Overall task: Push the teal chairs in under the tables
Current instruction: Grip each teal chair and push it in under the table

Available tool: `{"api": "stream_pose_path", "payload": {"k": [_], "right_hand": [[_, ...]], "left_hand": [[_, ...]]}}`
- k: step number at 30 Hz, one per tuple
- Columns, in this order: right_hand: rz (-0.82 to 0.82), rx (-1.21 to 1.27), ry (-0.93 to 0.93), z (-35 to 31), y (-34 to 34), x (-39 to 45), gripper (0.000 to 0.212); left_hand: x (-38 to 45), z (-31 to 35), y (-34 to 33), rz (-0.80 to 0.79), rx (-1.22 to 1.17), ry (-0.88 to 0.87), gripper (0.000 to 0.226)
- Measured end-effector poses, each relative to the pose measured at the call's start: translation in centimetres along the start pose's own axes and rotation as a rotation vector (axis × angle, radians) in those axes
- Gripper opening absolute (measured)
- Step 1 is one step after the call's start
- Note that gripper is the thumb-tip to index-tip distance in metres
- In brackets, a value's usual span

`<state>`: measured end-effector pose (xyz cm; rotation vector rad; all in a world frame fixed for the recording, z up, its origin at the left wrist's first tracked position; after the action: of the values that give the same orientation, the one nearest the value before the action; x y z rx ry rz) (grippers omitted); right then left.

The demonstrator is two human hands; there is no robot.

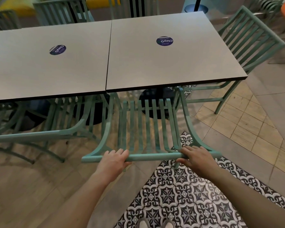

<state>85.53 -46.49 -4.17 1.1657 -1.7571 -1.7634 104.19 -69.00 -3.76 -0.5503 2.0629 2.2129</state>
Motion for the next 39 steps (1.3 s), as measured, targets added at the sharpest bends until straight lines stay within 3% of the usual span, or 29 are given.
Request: {"api": "stream_pose_path", "payload": {"k": [12,22,26,32,39], "right_hand": [[0.016,0.057,-0.004,-0.1,-0.1,0.2,0.094],[-0.033,0.026,-0.058,0.0,0.0,-0.2,0.096],[-0.03,0.072,-0.164,-0.9,0.2,-1.5,0.07],[0.199,0.315,-0.329,1.6,4.6,-5.9,0.045],[0.306,0.3,-0.472,12.4,10.5,-10.8,0.051]], "left_hand": [[0.1,-0.6,-0.8,0.035,0.007,-0.002,0.045],[-0.3,-0.1,0.0,-0.046,-0.009,0.041,0.034],[-0.1,0.3,0.1,-0.158,0.021,0.102,0.051],[3.1,6.8,4.7,-0.011,0.03,-0.043,0.054],[9.1,18.8,12.7,0.149,0.006,-0.268,0.042]]}}
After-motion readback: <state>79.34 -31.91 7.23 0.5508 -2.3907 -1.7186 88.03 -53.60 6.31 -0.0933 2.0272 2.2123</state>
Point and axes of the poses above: each hand's wrist, its own x-axis towards the middle knuckle, its own y-axis out of the back of the hand, z = x × y, the point moved 6 cm from there along x, towards the middle knuckle, and after that the axes turned 6 degrees about -y, right-handed, at the moved point
